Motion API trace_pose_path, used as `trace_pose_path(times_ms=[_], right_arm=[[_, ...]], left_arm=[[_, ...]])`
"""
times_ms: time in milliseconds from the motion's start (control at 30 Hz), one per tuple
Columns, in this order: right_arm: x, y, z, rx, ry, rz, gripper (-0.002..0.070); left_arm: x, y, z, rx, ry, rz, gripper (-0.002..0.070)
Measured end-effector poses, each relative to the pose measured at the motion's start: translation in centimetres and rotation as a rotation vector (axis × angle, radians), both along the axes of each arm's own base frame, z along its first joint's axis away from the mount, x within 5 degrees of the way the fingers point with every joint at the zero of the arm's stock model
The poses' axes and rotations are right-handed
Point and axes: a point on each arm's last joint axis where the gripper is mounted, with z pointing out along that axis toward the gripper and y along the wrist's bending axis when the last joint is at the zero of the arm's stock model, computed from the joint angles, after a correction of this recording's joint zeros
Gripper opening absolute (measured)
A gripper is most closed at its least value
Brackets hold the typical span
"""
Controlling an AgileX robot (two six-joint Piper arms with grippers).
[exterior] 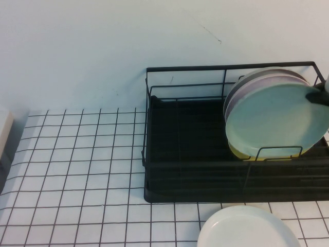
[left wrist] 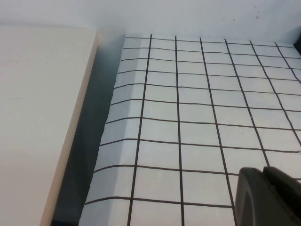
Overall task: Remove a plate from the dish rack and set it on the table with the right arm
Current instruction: Grasp the plate from the shelf, then place the plate from the table
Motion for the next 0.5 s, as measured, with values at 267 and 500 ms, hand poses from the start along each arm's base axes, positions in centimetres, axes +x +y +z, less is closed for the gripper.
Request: trace_pose_path(times_ms=[267, 500], right_arm=[[-7.7, 0.5, 10.3, 0.069, -0.071, -0.049, 0.0069], [-14.7, 1.8, 13.3, 0.331, 0.222, -0.141, 0.0069]], left_arm=[[0.0, 0.0, 0.0, 0.0, 0.0, 0.0, -0.0003], [0.0, 0.0, 0.0, 0.0, 0.0, 0.0, -0.0003]])
